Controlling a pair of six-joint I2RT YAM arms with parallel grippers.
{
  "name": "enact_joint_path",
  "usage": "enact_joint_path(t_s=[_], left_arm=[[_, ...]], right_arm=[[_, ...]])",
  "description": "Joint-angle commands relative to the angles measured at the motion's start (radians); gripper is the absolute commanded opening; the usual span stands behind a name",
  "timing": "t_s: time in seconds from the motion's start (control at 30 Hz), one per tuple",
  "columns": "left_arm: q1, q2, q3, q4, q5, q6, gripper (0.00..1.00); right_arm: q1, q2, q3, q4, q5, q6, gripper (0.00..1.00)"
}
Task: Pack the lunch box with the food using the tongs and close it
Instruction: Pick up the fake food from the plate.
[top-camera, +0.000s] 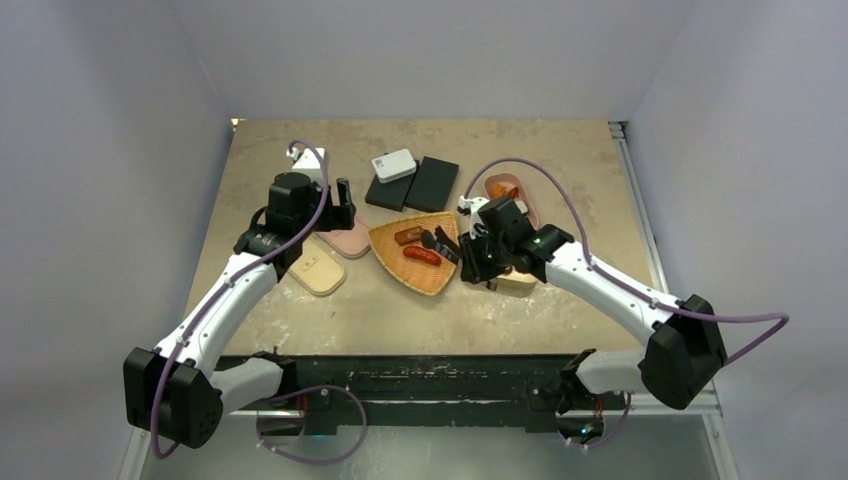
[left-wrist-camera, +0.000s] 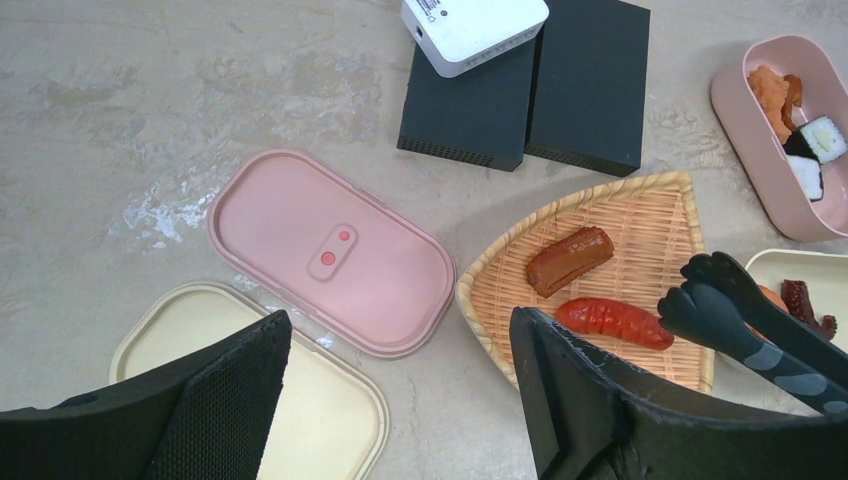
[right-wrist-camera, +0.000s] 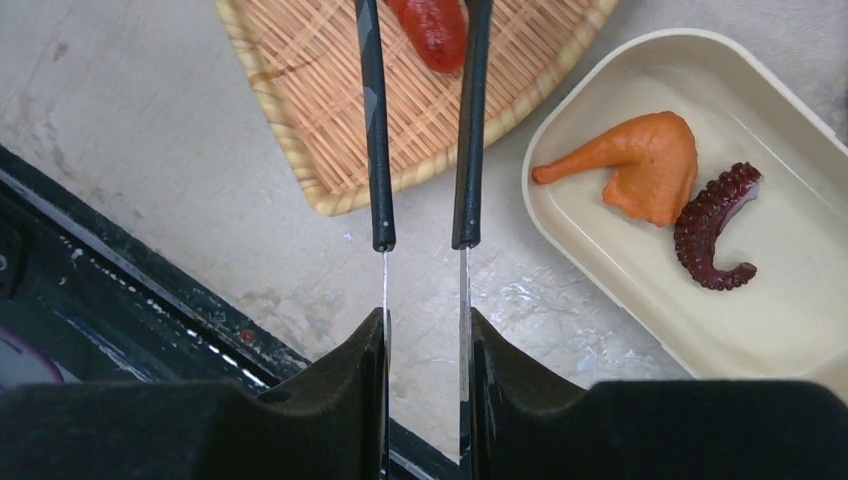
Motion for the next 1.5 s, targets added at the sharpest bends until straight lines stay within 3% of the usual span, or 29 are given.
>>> enact_joint_path(t_s=[0.0,0.67,1.17,1.27,1.47], left_arm=[[0.005,-0.007,-0.003,0.007,0.012,0.021,0.79],[0.005,-0.009,-0.003,0.007,0.019,0.021,0.79],[0.005,-0.012,-0.003,0.006,0.023,0.021,0.79],[0.005,-0.014,-0.003,0.008,0.022,0.020,0.79],[0.005,-0.013,-0.004,0.008,0.024,0.021,0.79]], right_arm=[[0.002,0.044,0.026,-0.041,0.052,0.006,0.33],[0.045,0.086,-0.003,0.009,-0.101,-0.026,0.35],[0.068,0.138,0.032,0.009,0.018,0.025,0.34],[0.070,0.142,0.039,0.013,0.019,0.027,0.27],[0.069,0.102,0.056,0.020,-0.011,0.032,0.00]])
